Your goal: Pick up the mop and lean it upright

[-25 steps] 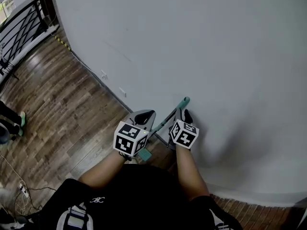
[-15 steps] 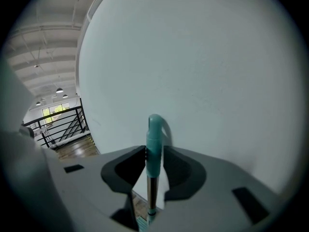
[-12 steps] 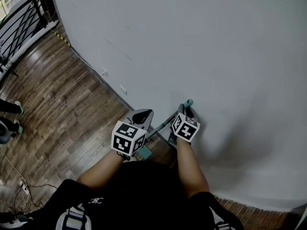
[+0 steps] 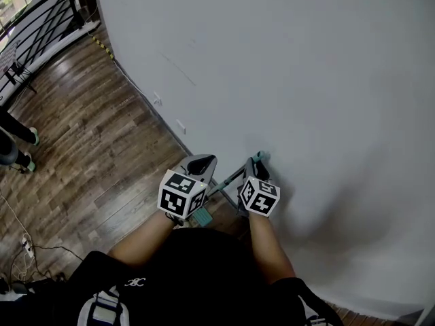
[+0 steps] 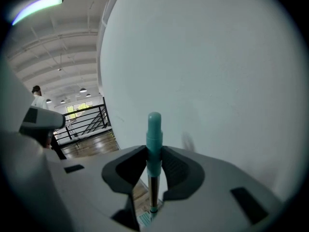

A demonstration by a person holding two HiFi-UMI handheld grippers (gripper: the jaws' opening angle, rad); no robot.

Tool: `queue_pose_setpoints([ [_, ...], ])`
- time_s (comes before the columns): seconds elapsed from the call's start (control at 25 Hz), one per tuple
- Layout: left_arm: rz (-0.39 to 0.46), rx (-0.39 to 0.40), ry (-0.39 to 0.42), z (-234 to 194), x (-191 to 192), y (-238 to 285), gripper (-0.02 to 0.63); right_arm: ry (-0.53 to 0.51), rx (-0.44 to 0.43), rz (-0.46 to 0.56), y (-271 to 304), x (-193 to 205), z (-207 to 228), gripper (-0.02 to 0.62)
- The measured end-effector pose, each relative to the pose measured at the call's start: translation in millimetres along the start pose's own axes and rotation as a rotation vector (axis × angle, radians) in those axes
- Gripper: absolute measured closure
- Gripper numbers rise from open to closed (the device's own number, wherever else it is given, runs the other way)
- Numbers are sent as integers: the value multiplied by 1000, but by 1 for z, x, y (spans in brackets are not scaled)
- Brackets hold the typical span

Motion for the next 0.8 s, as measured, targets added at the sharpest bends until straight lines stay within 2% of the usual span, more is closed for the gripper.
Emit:
queue_pose_setpoints([
  [0.16,8,-49,23,-1,10,-5,609,-46,-107,33,-14,4,-16,487],
  [0.52,17,-146,-29,-13,23,-16,609,-115,-306,91,-28,12,-53,486],
  [0.8,17,-183,-33,-8,33,-26,609,-149,-397,116,-39,17,-73,486],
])
Point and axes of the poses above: the fingertips, and each gripper's own axes: y forward along the fingers, z to its right, x out of its underside, the point moved 6 cm from there along -y, backward along the fingers, and after that the axes turned 6 degrees about -y, right-handed, at the moved point
